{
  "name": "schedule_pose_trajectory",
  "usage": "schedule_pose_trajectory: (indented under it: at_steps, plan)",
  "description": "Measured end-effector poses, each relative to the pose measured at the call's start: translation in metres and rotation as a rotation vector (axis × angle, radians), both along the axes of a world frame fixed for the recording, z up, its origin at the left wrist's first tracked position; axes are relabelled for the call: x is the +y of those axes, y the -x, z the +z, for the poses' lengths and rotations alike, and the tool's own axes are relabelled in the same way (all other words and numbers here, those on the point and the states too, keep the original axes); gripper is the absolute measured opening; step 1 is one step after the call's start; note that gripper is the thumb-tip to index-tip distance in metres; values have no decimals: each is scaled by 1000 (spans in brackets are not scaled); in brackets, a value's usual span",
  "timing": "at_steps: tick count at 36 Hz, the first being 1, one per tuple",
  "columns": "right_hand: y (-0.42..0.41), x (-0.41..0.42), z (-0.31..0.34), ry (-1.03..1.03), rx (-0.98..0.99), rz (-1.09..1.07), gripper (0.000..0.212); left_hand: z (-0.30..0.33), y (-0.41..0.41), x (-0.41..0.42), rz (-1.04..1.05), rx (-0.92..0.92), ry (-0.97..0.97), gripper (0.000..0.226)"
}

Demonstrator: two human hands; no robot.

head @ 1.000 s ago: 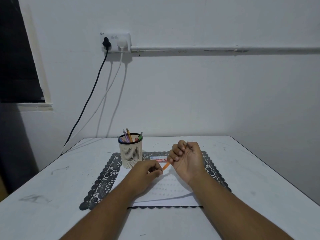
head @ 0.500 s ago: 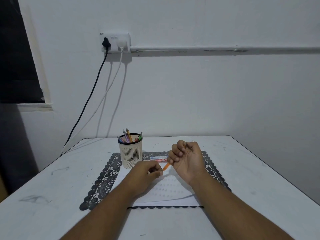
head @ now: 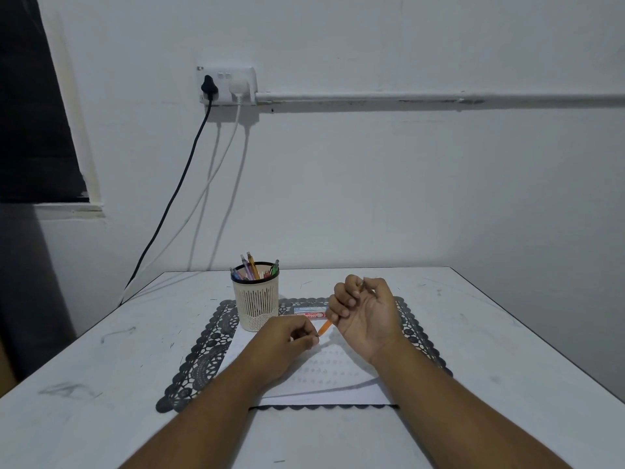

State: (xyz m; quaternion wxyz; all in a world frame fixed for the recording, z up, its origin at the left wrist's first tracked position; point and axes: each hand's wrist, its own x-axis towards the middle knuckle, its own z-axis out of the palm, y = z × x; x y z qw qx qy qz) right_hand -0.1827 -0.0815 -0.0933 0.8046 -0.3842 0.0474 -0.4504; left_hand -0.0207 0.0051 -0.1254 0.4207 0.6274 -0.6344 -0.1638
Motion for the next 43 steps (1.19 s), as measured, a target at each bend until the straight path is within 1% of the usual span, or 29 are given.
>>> schedule_pose_trajectory:
  at_steps: [13,26,32,43]
  plan:
    - [1,1,2,-5,-16,20,29,1,0,2,12,34,19,16]
    - [0,2,3,12,-7,11,29,1,0,2,8,9,8,15]
    - [0,1,2,6,-7,1,30,1,2,3,-3,63,33,16]
    - [2,2,3,22,8,0,31,1,0,2,3,19,36,17]
